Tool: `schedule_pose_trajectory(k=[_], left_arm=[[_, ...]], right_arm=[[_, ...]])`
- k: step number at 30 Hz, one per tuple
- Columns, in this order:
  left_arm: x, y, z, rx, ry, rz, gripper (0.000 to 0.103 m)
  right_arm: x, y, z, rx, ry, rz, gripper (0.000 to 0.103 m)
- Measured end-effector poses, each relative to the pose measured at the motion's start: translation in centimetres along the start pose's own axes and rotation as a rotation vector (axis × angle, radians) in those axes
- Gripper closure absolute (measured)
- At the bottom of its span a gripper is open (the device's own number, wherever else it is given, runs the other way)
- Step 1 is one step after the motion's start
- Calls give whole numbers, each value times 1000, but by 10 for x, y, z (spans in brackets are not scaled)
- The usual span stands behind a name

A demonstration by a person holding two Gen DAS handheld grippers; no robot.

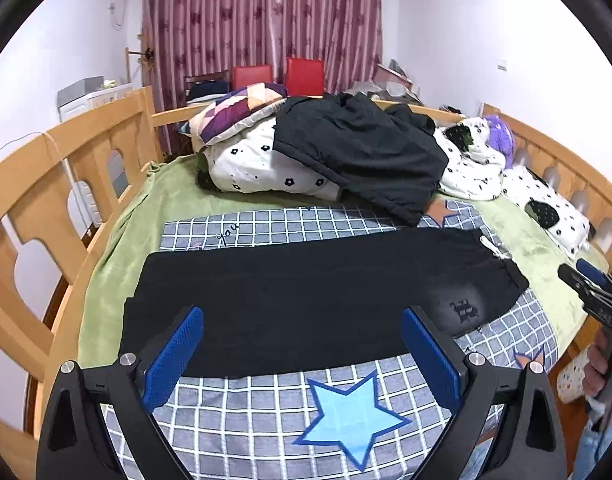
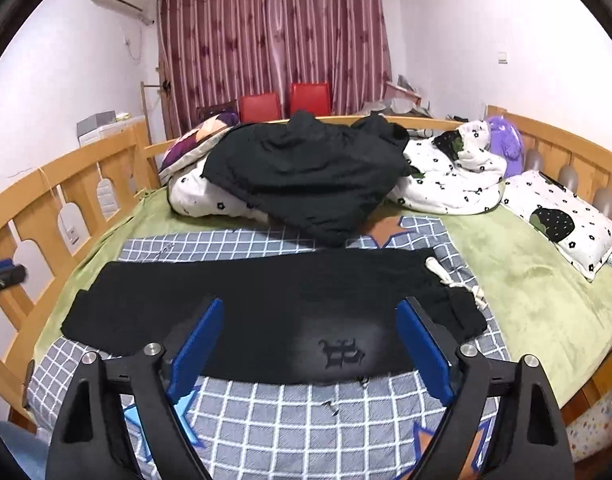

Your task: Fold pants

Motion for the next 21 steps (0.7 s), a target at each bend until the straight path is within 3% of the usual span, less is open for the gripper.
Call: schedule_pose_trajectory(k=[5,12,15,17,21], left_arm=[[30,-41,17,-72,6,-25,4],[106,-118,95,-229,-88,-20,5],[132,-151,135,-301,-116,-13,8],[144,-169,153,-374,-123,-8,18],[162,-196,175,-474,-120,21,18]], right_arm=[[49,6,16,-13,-104,-66,29],[132,24,79,-32,-228,-21,45],[159,48,106,32,-284,-9,45],[168,59,118,54,-296,9,45],[188,83,134,108,-307,56,45]])
Point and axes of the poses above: each gripper's, at about its wrist camera, not at the fingertips, and x roughly the way its jaws point, y to its right, z to its underside, the point moved 3 cm from there along x, roughly the way its jaws point, and after that the axes turned 13 degrees about z, right-handed, at the moved point
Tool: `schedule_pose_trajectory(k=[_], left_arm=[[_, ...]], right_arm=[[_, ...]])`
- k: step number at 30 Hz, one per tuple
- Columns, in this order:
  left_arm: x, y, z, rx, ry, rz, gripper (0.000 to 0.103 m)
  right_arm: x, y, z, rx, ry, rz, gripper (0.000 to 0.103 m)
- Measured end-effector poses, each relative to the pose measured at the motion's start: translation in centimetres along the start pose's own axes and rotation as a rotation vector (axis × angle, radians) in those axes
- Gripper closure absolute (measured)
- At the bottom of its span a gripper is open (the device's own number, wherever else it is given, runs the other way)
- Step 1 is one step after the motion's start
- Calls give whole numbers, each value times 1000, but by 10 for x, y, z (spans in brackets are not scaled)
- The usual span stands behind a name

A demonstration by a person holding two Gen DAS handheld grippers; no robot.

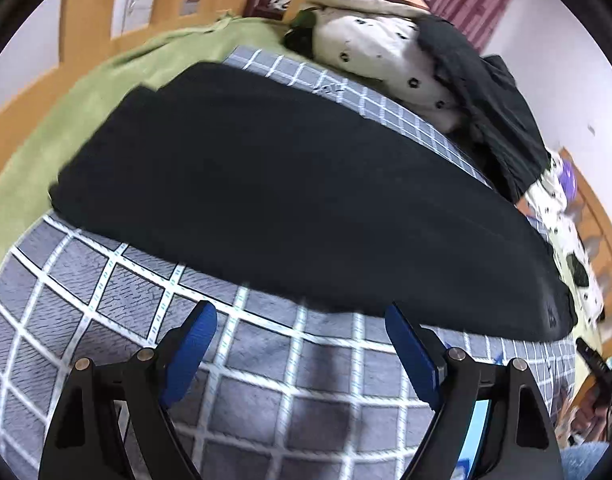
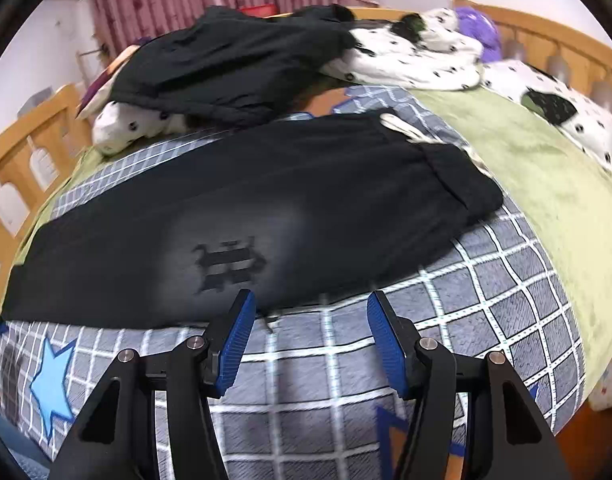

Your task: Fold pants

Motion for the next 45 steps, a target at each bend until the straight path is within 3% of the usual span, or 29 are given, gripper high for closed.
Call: schedule_pose_trajectory(k=[3,7,11,12,13,15,18,20,24,29,35,38,41,43,44,45], left_arm=[[9,-16,-3,-33,24,-8,18],[14,-42,-4,-148,70,53,18],[27,-41,-20,-124,45,21,20],[29,-43,-24,-131,46,-6,33],[29,-44,-27,-144,54,-34,42],[27,-49,-30,-173,56,-97,85],[12,-51,-35,-219,91,-56,91],[1,-42,-46,-177,119,-50,92],[-20,-16,-84,-73,193,-51,92],[-22,14,-154,40,297,-68,92],[55,38,-223,143,318,-189,92],[99,34,-240,151,290,-229,92],[137,21,-242,127,210,-289,88],[141,20,-240,123,215,-327,66],[135,22,-236,136,244,-344,44],[127,26,-233,153,288,-350,28]], right_arm=[[16,6,-2,61,-24,-22,45],[38,3,-6,109,-46,-35,43],[66,-7,-8,148,-98,-71,39],[72,-10,-9,154,-108,-78,43],[76,-12,-10,154,-108,-69,57],[75,-15,-14,141,-83,-40,83],[49,-19,-28,120,9,-51,87],[33,-24,-40,87,51,-58,87],[5,-36,-80,39,152,-86,89],[10,-47,-135,34,202,-109,90],[70,-75,-193,9,202,-91,90],[108,-96,-212,-20,191,-46,89],[137,-108,-213,-36,157,-26,80],[144,-111,-213,-32,154,-11,66],[142,-111,-213,-39,166,-7,60],[138,-111,-213,-45,179,-9,45]])
Point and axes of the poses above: each gripper's, at about its wrist camera, not at the fingertips, and x roughly the way its jaws point, y to its right, z to its underside, the point moved 3 cm from there along x, roughly the way its jaws point, and after that the axes turned 13 degrees about z, right-handed, at the moved point
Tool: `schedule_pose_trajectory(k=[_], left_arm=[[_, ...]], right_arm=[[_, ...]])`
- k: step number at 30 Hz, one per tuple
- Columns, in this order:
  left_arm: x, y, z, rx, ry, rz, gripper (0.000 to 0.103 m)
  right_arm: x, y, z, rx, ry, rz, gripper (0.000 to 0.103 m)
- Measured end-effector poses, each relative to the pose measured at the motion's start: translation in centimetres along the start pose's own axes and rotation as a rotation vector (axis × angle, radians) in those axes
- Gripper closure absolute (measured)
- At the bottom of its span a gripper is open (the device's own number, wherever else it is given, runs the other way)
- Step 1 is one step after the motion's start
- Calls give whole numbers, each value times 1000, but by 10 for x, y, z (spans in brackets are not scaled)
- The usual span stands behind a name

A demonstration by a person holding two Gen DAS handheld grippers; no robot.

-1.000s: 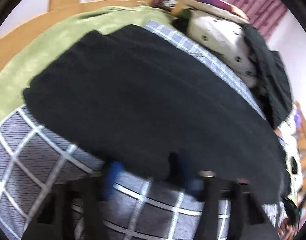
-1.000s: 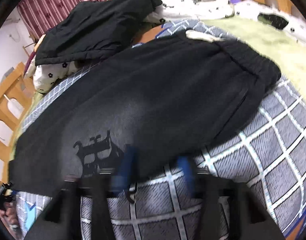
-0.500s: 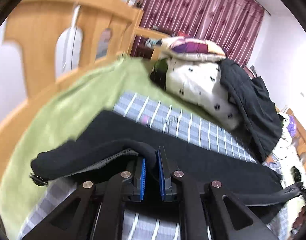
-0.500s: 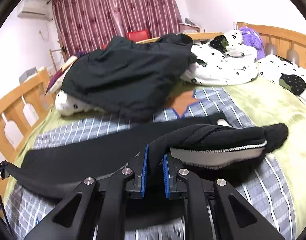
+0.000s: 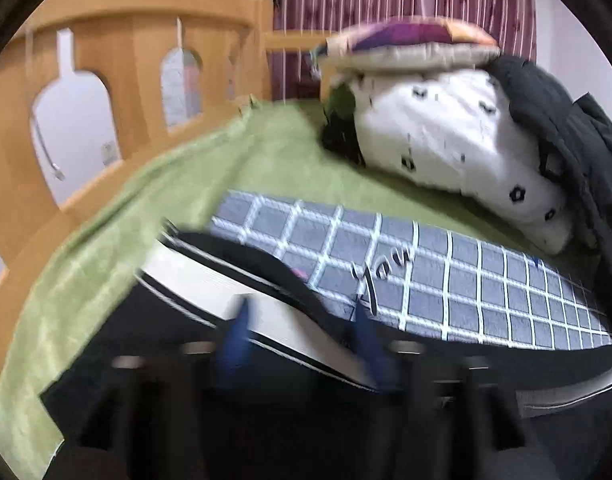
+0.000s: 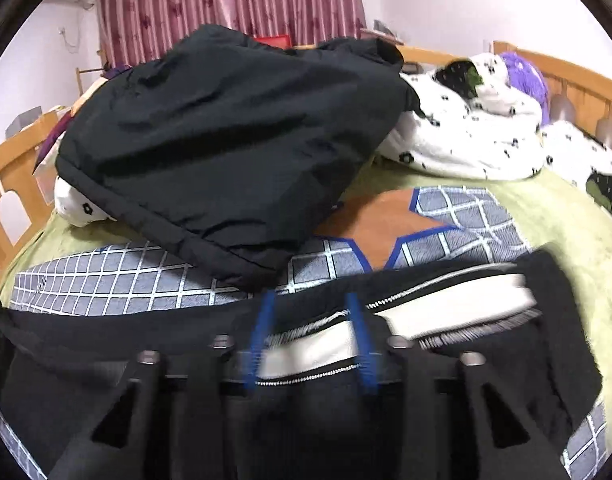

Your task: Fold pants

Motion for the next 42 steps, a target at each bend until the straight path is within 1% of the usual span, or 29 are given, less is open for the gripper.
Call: schedule_pose_trajectory(k=[1,2,3,5,6,8,10,11,12,13,15,17,19,20,23,25,28,30,31,32,33,34,35,36,37,38,40,42], left_arm=[[-12,-1,2,4,41,0,26],[-22,0,2,10,64,4,26],[-30,0,2,17,64,8,26],[-51,-1,10,25,36,31,26],[-59,-2,16,18,23,41,26],[-80,-7,38,1,-21,87,26],[-96,-18,66,-33,-76,125,26],[-103,-25,81,-66,-101,148,25],[-107,-33,96,-106,-126,172,25],[-110,-43,116,-175,-170,213,25],[-111,-57,144,-271,-238,281,25],[-111,-68,159,-326,-255,301,25],[-110,-74,162,-359,-246,319,25],[-108,-75,161,-376,-240,328,25],[-95,-77,155,-417,-239,351,25],[-84,-78,151,-426,-243,343,25],[-66,-79,140,-431,-220,318,26],[-55,-82,133,-458,-202,290,27],[-52,-84,130,-471,-190,278,29],[-47,-84,126,-479,-181,247,42],[-41,-85,122,-479,-186,204,53],[-38,-85,119,-476,-191,180,60],[-34,-85,116,-475,-199,151,77],[-33,-85,111,-465,-213,155,84],[-34,-84,105,-452,-223,173,90],[-39,-83,100,-439,-223,180,91],[-62,-78,87,-412,-199,212,92],[-87,-73,79,-374,-177,251,92]], right_arm=[[-12,-1,2,-13,35,-6,37],[-17,-1,3,-18,57,-7,37],[-27,-1,6,-29,77,-5,37],[-44,-2,16,-69,63,4,37],[-56,2,25,-81,50,-6,37],[-75,10,42,-80,27,-19,36],[-88,22,64,-67,-17,-35,32],[-91,25,73,-59,-38,-41,32],[-95,33,89,-44,-77,-49,32],[-97,38,100,-30,-102,-52,32],[-98,49,123,2,-156,-54,32],[-96,63,146,54,-211,-60,32],[-94,73,156,106,-236,-75,32],[-94,76,157,123,-237,-75,32],[-92,79,156,179,-224,-112,32],[-81,77,153,201,-243,-110,32],[-58,70,150,199,-273,-112,32],[-40,65,144,205,-273,-105,32],[-33,63,140,206,-269,-99,32],[-27,62,135,209,-264,-92,36],[-22,61,131,214,-263,-84,47],[-15,61,124,224,-268,-59,66],[-12,62,120,228,-268,-35,76],[-9,65,114,236,-265,-27,82],[-7,67,107,258,-257,-54,86],[-8,70,101,270,-254,-62,88],[-16,77,89,282,-255,-78,90],[-39,88,78,294,-189,-121,92]])
Point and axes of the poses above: each gripper's, at about its wrist camera, not at the fingertips, and x roughly the way its jaws point, y to its right, z to its underside, the point moved 3 cm from there along x, roughly the way its jaws point, and after that the axes turned 13 degrees about z, right-handed, at the moved point
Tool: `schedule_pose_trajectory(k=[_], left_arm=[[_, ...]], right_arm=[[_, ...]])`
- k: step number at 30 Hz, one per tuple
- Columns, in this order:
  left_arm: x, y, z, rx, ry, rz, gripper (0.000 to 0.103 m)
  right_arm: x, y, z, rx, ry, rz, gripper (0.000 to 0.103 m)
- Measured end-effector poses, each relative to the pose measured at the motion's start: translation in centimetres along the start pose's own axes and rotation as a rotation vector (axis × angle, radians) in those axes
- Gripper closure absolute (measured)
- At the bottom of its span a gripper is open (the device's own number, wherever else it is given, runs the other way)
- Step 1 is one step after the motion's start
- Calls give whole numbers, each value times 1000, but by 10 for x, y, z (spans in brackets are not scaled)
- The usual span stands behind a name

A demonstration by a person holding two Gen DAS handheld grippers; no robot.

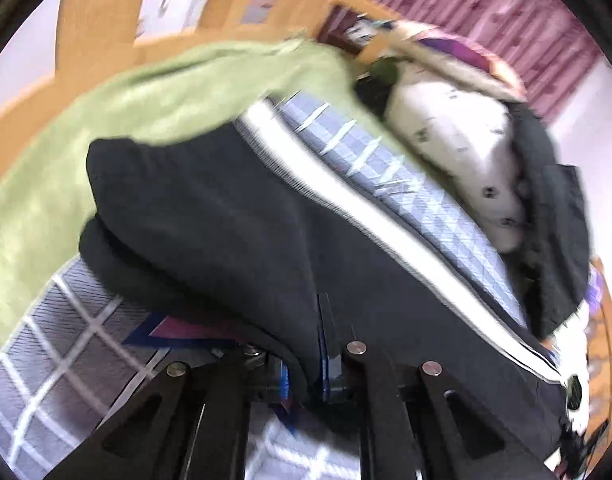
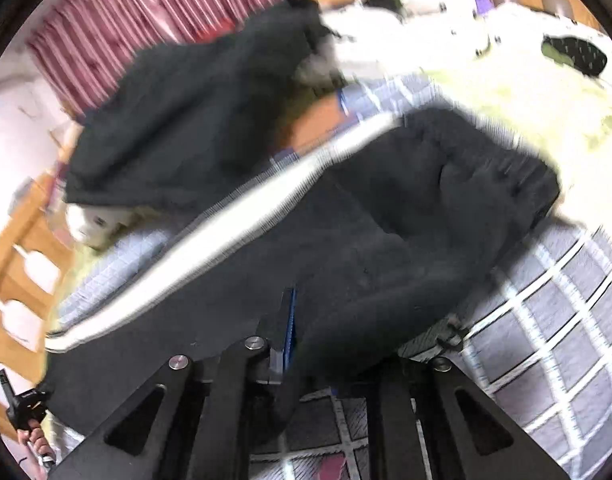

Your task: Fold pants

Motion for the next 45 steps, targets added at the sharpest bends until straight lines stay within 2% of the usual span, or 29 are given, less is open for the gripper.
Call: schedule_pose_trajectory(k=[3,6,9,12,15,16,17,18,19,20,21,23,24,26,28,31,32,33,34,37,39,40,41,42,44,45], left_arm=[[-36,20,19,76,-10,16,92],[-58,19,53,117,-62,26,92],[-79,7,101,148,-118,48,92],[-89,-9,143,192,-144,22,91],[-83,-23,155,168,-145,7,88],[-81,-29,157,120,-138,18,87],[-79,-34,157,82,-133,25,80],[-78,-39,157,38,-135,31,76],[-77,-39,157,26,-138,42,72],[-79,-39,156,27,-144,51,63],[-83,-37,156,47,-144,42,47],[-91,-34,159,100,-107,-9,27],[-95,-34,159,128,-78,-47,26],[-98,-35,162,171,-53,-98,26],[-100,-39,163,159,-54,-92,26],[-109,-42,163,148,-21,-101,26],[-111,-42,163,151,-12,-113,26],[-114,-41,163,158,-1,-123,26],[-118,-40,163,174,15,-132,26],[-129,-34,163,233,50,-186,26],[-135,-31,165,256,43,-187,26],[-137,-30,165,260,38,-175,26],[-138,-30,166,263,35,-168,26],[-140,-29,166,268,33,-165,26],[-143,-30,167,275,22,-152,26],[-144,-29,166,278,18,-148,26]], right_arm=[[-45,19,-8,5,84,-56,93],[-74,49,-6,26,66,-63,93],[-102,78,15,-34,72,-27,93],[-119,104,49,-105,52,7,93],[-107,124,85,-125,1,42,92],[-100,129,93,-117,-15,55,83],[-95,135,98,-103,-27,57,77],[-88,142,105,-69,-50,65,64],[-86,149,107,-46,-57,72,56],[-87,157,109,-6,-54,58,54],[-91,165,109,26,-43,30,52],[-97,172,106,65,-8,-1,44],[-99,175,103,81,14,-2,37],[-94,180,88,121,53,12,35],[-82,182,74,164,57,-4,30],[-48,187,52,246,13,30,23],[-40,189,47,275,-7,37,25],[-36,190,42,292,-12,57,51],[-38,194,33,296,9,120,76],[-69,193,3,190,106,-4,81],[-84,196,-3,145,164,5,81],[-87,200,-3,120,180,42,80],[-83,206,0,115,171,86,79],[-72,212,4,109,124,122,74],[-50,223,14,108,-2,142,70],[-42,230,24,125,-79,178,67]])
Point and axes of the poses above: each gripper's, at about its wrist camera, not at the fingertips, and x roughly the way its jaws point, y to its right, z to its underside, the point moved 3 cm from there along x, roughly the way its jaws point, and after that the axes turned 13 degrees about z, right-handed, at the moved point
